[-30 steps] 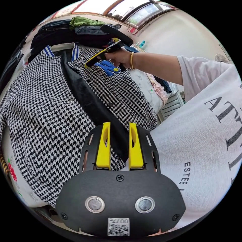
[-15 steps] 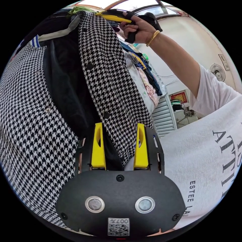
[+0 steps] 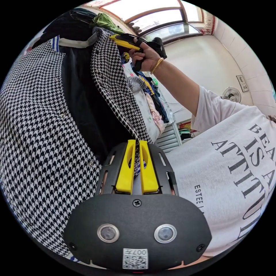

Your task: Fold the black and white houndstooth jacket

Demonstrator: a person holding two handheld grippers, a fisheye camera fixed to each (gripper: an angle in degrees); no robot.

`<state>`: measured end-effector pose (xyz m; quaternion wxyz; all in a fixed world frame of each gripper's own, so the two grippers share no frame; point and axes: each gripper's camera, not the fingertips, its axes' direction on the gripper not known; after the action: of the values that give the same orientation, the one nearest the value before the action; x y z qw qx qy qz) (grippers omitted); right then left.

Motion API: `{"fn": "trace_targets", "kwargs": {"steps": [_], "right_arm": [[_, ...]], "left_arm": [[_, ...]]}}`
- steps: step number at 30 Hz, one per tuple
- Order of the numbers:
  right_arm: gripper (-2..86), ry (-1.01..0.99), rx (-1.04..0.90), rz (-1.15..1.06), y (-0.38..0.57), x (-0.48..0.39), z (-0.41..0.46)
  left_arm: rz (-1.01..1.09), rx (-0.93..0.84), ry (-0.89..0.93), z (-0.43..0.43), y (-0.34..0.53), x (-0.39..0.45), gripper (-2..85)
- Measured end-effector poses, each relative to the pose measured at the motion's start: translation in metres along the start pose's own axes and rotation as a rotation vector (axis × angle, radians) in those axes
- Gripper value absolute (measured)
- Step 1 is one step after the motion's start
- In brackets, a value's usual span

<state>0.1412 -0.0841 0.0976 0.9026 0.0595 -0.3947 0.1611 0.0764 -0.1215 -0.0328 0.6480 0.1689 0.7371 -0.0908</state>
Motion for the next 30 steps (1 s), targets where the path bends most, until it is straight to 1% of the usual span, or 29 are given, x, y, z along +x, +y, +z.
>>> {"fn": "trace_targets", "kwargs": {"steps": [2,5,6,8,9,11,12,13,15,17,19,22,23,26,28,30], "right_arm": [[0.0,0.008,-0.003,-0.013,-0.004,-0.007,0.002],[0.2,0.011,-0.016,-0.042,-0.011,-0.018,0.014],[0.3,0.017,-0.035,-0.05,-0.013,-0.02,0.023],[0.6,0.03,-0.066,-0.054,-0.015,-0.023,0.043],[0.9,0.049,-0.09,-0.06,-0.016,-0.023,0.059],[1.7,0.119,-0.128,-0.04,-0.012,-0.021,0.089],[2.2,0.158,-0.167,-0.001,-0.008,-0.015,0.109],[2.7,0.189,-0.204,0.018,-0.003,-0.011,0.123],[3.4,0.218,-0.21,0.025,0.004,-0.012,0.126],[3.8,0.216,-0.167,-0.035,0.014,-0.023,0.11],[4.6,0.243,-0.116,-0.144,0.041,-0.041,0.072],[5.9,0.265,-0.128,-0.204,0.098,-0.045,0.02],[6.1,0.271,-0.138,-0.198,0.111,-0.043,0.01],[6.9,0.27,-0.225,-0.087,0.187,-0.025,-0.03],[7.1,0.23,-0.277,0.048,0.25,-0.012,-0.052],[7.3,0.201,-0.303,0.1,0.289,-0.011,-0.058]], "left_arm": [[0.003,0.055,0.007,-0.021,0.009,0.01,-0.5],[-0.017,0.105,-0.063,-0.055,0.027,0.023,-0.4],[-0.05,0.112,-0.088,-0.066,0.033,0.023,-0.3],[-0.143,0.118,-0.08,-0.08,0.041,0.014,0.0],[-0.189,0.119,-0.047,-0.087,0.044,0.006,0.4],[-0.227,0.11,-0.062,-0.089,0.046,-0.003,1.5],[-0.227,0.085,-0.115,-0.084,0.046,-0.009,3.9],[-0.249,0.022,-0.169,-0.073,0.045,-0.019,6.4],[-0.25,-0.097,-0.175,-0.055,0.042,-0.031,9.7],[-0.235,-0.147,-0.184,-0.042,0.041,-0.033,10.7],[-0.19,-0.185,-0.213,-0.031,0.039,-0.029,10.9],[-0.178,-0.218,-0.262,-0.023,0.034,-0.027,9.4],[-0.18,-0.222,-0.272,-0.023,0.033,-0.026,8.9],[-0.204,-0.241,-0.29,-0.023,0.027,-0.027,7.0],[-0.23,-0.248,-0.302,-0.023,0.025,-0.028,5.2],[-0.246,-0.251,-0.323,-0.022,0.024,-0.027,4.4]]}}
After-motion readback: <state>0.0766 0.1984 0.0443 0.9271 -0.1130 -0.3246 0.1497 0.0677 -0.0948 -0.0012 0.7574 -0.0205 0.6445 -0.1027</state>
